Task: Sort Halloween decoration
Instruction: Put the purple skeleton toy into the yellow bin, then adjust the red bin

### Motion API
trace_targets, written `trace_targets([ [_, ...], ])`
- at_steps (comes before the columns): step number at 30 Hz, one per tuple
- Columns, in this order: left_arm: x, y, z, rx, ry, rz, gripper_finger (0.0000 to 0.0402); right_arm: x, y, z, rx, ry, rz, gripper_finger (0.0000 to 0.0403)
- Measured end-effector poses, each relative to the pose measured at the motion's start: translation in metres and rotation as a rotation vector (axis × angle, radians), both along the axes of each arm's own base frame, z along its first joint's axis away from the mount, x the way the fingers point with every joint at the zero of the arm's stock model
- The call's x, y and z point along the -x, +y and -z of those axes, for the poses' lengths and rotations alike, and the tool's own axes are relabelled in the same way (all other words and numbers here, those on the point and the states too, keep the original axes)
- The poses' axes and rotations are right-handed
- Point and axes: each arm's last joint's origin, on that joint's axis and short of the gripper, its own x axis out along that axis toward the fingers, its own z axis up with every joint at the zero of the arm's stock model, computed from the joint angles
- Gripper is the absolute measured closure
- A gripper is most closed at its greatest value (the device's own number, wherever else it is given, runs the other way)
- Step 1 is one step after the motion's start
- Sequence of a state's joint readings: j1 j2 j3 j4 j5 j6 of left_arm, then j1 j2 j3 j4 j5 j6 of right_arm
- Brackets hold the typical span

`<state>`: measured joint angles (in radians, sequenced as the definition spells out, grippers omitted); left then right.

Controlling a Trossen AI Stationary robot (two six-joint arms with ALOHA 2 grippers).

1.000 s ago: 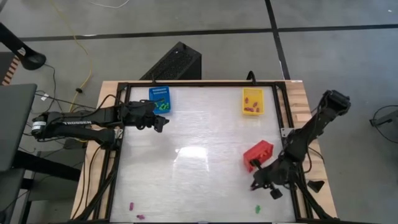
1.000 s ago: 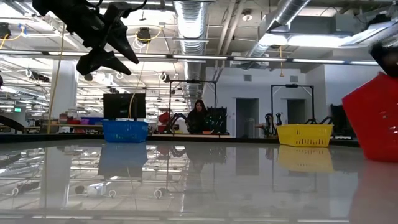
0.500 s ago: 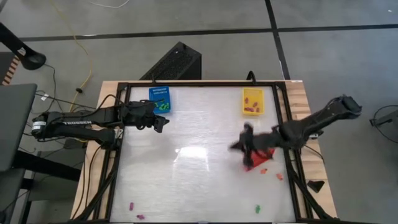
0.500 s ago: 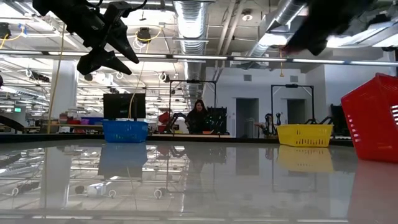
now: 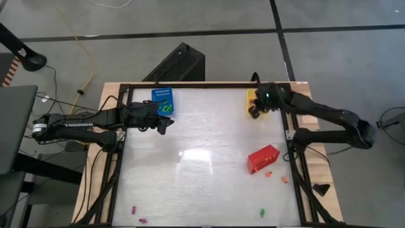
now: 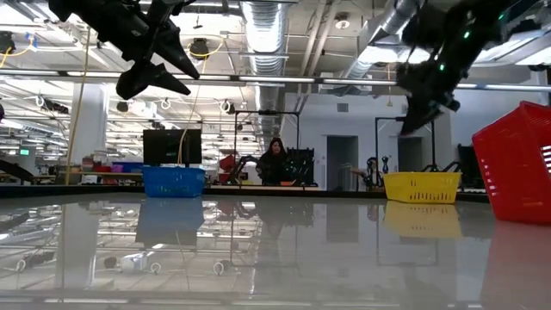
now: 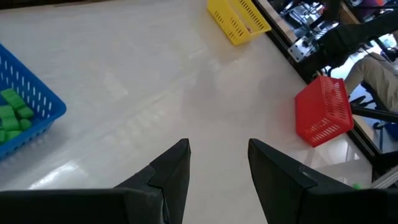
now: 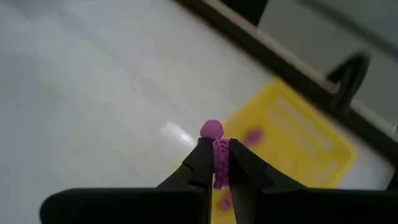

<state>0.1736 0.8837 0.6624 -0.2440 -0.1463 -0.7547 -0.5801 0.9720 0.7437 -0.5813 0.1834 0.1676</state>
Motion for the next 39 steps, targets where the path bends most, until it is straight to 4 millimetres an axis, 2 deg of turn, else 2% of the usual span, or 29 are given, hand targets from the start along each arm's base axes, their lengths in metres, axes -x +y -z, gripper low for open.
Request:
trace_targets([
  [6,-0.001,0.0,-0.001,-0.011,-0.012,0.004,0.0251,0.003,-0.038,0.025,-0.104,0.088,0.086,0.0348],
  [7,-0.001,0.0,-0.001,-0.011,-0.013,0.005,0.0251,0.003,-0.042,0.027,-0.109,0.085,0.086,0.0338],
  [11,-0.001,0.0,-0.002,-0.012,-0.015,0.004,0.0251,0.001,-0.051,0.03,-0.127,0.038,0.073,0.023],
  [14,-0.001,0.0,-0.002,-0.012,-0.015,0.004,0.0251,0.002,-0.049,0.028,-0.135,0.019,0.074,0.0151],
  [16,-0.001,0.0,-0.002,-0.016,-0.013,0.006,0.0251,0.005,-0.045,0.023,-0.127,0.011,0.073,0.0124],
  [18,-0.001,0.0,-0.002,-0.025,-0.009,0.011,0.0251,0.01,-0.041,0.018,-0.123,-0.004,0.084,0.0115],
  [22,-0.001,0.0,-0.002,-0.037,-0.005,0.017,0.0251,0.025,-0.021,0.004,-0.144,-0.027,0.089,0.012],
  [26,-0.001,0.0,-0.002,-0.045,-0.003,0.011,0.0251,0.043,0.019,-0.011,-0.165,-0.066,-0.002,0.0135],
  [29,-0.001,0.001,-0.001,-0.054,0.0,-0.006,0.0251,0.063,0.053,-0.018,-0.208,-0.167,-0.048,0.0151],
  [32,-0.001,0.002,-0.001,-0.063,0.003,-0.025,0.0251,0.086,0.081,-0.026,-0.271,-0.354,-0.118,0.0169],
  [36,0.0,0.002,-0.001,-0.069,0.004,-0.034,0.0251,0.116,0.101,-0.03,-0.371,-0.548,-0.196,0.0201],
  [39,0.0,0.002,-0.001,-0.075,0.007,-0.035,0.0251,0.127,0.106,-0.023,-0.45,-0.53,-0.238,0.0235],
])
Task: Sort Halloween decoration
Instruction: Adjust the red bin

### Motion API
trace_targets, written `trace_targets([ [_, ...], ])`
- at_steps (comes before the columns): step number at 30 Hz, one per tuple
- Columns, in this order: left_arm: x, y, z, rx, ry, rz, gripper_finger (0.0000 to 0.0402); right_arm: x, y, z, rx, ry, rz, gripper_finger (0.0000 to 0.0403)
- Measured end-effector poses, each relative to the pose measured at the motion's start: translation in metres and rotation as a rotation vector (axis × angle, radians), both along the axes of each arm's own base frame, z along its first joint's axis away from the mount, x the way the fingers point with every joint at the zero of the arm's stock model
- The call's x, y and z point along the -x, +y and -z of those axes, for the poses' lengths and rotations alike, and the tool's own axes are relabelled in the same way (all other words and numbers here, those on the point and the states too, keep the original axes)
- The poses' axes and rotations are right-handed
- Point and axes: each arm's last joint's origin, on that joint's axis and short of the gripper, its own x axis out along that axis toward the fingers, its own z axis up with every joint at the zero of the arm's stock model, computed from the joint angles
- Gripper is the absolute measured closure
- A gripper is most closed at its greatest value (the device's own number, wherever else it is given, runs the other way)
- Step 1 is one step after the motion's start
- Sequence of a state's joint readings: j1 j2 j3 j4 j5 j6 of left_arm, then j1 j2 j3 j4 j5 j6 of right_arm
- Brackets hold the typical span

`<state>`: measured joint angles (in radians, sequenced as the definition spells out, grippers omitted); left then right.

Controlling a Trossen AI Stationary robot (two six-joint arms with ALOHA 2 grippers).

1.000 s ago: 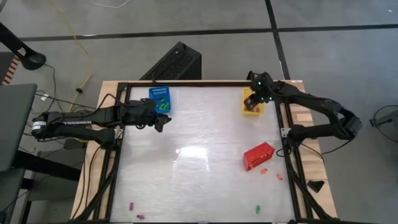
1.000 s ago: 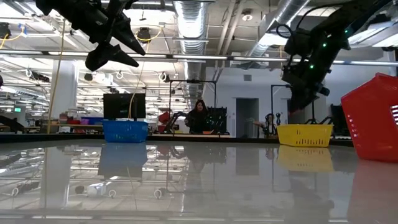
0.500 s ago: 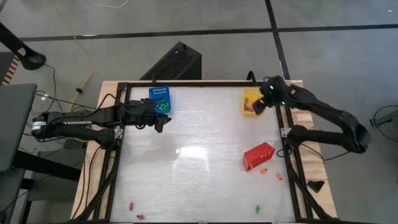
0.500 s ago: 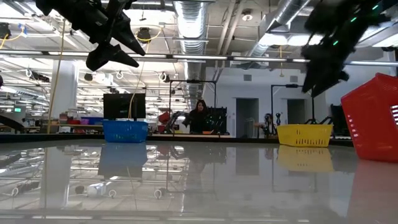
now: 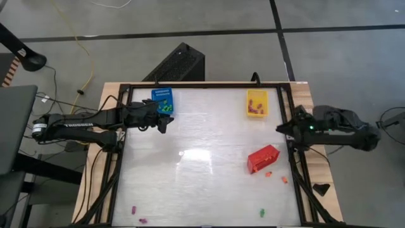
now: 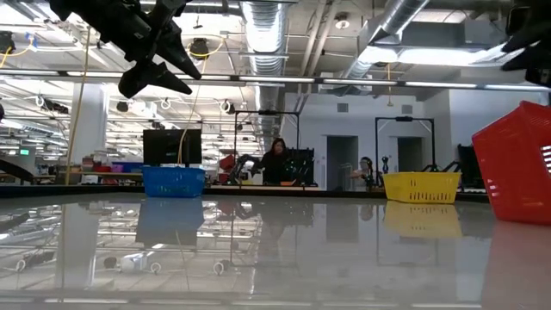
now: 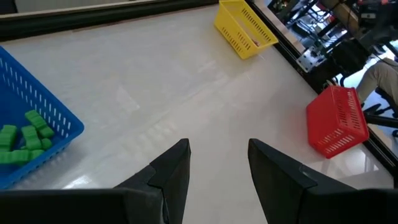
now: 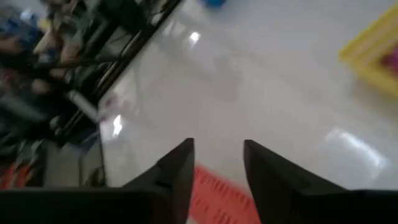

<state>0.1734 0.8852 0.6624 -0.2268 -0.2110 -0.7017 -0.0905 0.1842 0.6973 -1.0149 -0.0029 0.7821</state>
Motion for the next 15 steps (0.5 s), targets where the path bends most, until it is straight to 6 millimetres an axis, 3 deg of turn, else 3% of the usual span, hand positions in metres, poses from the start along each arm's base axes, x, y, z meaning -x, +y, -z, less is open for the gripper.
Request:
trace_targets([
  [3,0.0,0.0,0.0,0.0,0.0,0.0,0.0251,0.0,0.003,0.002,-0.03,0.008,-0.095,0.0277],
  [10,0.0,0.0,0.0,0.015,-0.006,-0.008,0.0251,-0.022,0.014,0.025,-0.066,0.158,-0.381,0.0382],
  [15,0.0,0.0,0.0,0.03,-0.013,-0.027,0.0251,-0.028,0.02,0.028,-0.034,0.198,-0.494,0.0375],
])
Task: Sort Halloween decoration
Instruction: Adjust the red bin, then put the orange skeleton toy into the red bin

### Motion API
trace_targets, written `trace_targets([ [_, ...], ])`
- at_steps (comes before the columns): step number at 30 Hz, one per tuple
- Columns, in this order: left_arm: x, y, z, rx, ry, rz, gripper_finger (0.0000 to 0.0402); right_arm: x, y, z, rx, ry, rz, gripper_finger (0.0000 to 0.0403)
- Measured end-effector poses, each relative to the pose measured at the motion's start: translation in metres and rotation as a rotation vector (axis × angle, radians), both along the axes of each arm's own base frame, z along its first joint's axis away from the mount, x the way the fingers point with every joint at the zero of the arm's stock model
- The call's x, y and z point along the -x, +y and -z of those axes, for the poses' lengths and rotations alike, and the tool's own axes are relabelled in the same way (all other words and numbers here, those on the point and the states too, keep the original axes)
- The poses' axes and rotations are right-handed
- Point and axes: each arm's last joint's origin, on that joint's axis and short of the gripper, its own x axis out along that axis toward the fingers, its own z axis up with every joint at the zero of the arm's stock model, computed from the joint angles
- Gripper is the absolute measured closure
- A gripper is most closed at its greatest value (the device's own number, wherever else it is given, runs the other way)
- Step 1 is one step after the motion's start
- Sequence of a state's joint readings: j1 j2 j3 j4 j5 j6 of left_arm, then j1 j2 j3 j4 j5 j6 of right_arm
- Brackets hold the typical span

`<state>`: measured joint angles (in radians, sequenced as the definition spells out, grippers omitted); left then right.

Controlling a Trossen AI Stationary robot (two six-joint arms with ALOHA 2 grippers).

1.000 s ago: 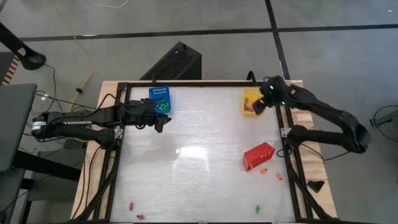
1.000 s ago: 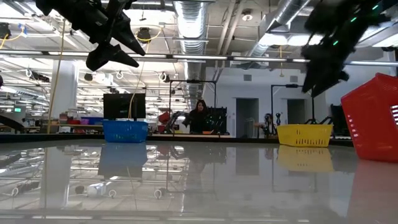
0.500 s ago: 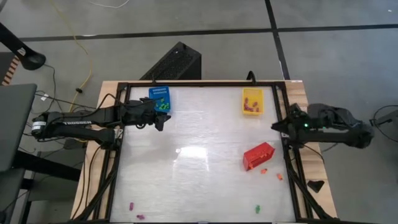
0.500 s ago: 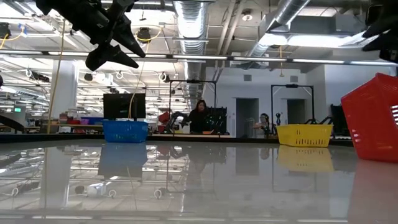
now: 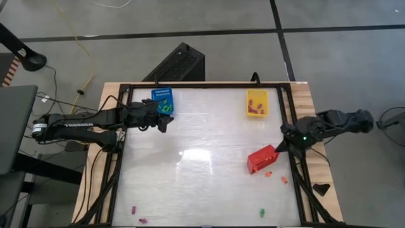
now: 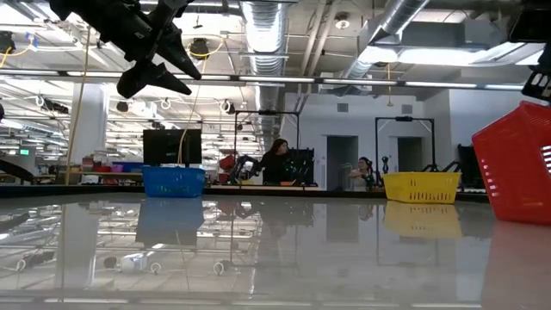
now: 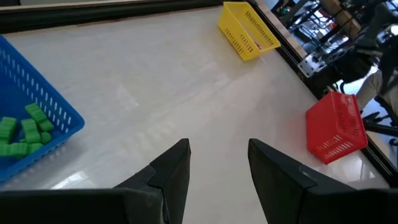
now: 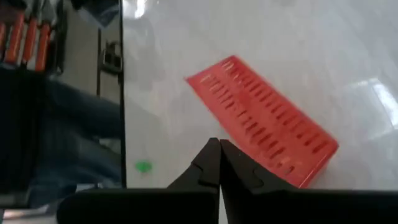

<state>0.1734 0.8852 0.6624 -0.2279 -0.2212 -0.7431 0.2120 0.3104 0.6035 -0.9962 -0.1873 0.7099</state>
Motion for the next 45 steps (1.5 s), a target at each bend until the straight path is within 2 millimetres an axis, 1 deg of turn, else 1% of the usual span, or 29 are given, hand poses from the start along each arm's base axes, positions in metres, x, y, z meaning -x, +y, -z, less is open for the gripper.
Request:
trace_targets([
  [3,0.0,0.0,0.0,-0.003,-0.001,-0.014,0.0251,0.002,0.002,0.002,-0.001,0.037,-0.047,0.037],
  [6,0.0,0.001,0.0,-0.007,0.0,-0.025,0.0251,0.0,0.006,0.003,-0.005,0.066,-0.118,0.0384],
  [9,0.0,0.001,0.0,-0.008,0.0,-0.028,0.0251,-0.004,0.01,0.005,0.022,0.096,-0.178,0.0385],
  [16,0.0,0.001,0.0,0.011,-0.009,-0.039,0.0251,-0.025,0.021,0.028,0.063,0.156,-0.205,0.0385],
  [21,0.0,0.001,0.0,0.023,-0.015,-0.046,0.0251,-0.04,0.025,0.036,0.115,0.169,-0.17,0.0385],
  [29,0.0,0.001,0.0,0.024,-0.016,-0.051,0.0251,-0.057,0.021,0.041,0.157,0.177,-0.113,0.0385],
  [36,0.0,0.001,0.0,0.024,-0.016,-0.051,0.0251,-0.069,0.006,0.04,0.165,0.144,0.049,0.0385],
  [38,0.0,0.001,0.0,0.024,-0.016,-0.05,0.0251,-0.072,0.002,0.04,0.176,0.132,0.069,0.0385],
  [43,0.0,0.001,0.0,0.026,-0.015,-0.043,0.0251,-0.075,-0.001,0.042,0.148,0.152,0.023,0.0383],
  [45,0.0,0.001,0.0,0.022,-0.01,-0.041,0.0251,-0.076,0.001,0.041,0.128,0.119,-0.048,0.0369],
])
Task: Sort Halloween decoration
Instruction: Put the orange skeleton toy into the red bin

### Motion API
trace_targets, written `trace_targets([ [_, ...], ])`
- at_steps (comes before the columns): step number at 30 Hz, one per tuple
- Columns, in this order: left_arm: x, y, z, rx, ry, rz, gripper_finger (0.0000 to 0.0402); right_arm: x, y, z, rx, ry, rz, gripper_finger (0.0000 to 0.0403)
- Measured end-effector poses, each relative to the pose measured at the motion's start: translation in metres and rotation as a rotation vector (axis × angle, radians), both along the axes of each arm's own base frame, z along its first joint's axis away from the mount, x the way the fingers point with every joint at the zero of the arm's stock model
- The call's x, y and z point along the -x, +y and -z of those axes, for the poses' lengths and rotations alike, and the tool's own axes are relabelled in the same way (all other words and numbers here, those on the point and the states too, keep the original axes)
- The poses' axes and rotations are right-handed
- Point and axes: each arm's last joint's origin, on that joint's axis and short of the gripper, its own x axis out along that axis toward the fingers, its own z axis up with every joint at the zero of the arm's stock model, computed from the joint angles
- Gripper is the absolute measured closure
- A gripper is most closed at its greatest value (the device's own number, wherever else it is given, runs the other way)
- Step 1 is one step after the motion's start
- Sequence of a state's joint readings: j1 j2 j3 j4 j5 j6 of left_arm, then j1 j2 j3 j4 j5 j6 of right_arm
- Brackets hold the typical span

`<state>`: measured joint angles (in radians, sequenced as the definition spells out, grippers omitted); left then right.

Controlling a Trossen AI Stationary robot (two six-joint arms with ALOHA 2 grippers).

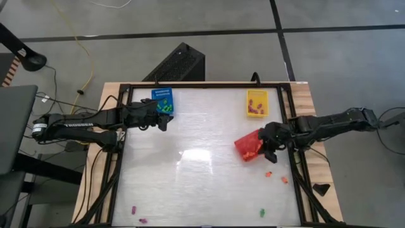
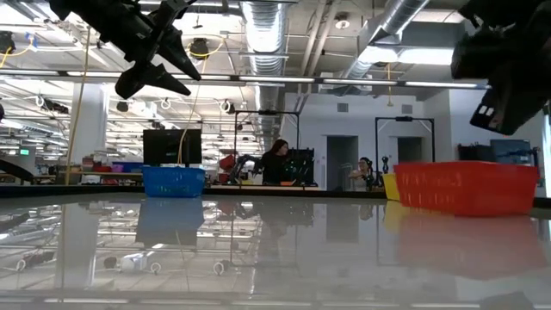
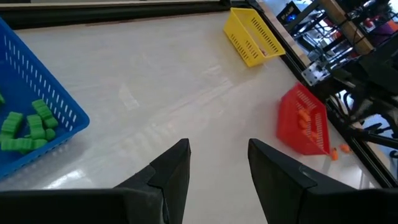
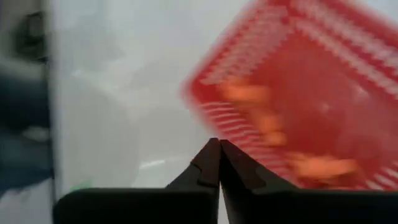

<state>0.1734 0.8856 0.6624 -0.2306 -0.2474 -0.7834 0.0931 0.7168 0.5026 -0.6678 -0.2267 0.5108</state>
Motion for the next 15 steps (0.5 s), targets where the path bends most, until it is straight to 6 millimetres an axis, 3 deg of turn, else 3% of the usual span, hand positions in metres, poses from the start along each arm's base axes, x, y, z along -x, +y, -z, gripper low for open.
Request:
trace_targets([
  [4,0.0,0.0,0.001,0.001,0.011,0.0,0.0251,0.002,0.01,-0.003,-0.049,-0.039,-0.177,0.0317],
  [9,0.001,0.0,0.002,-0.012,0.027,0.009,0.0251,0.006,0.025,0.0,0.026,-0.049,-0.331,0.0256],
  [15,0.001,0.0,0.002,-0.008,0.028,0.01,0.0251,0.015,0.036,0.025,0.08,0.046,-0.343,0.0202],
])
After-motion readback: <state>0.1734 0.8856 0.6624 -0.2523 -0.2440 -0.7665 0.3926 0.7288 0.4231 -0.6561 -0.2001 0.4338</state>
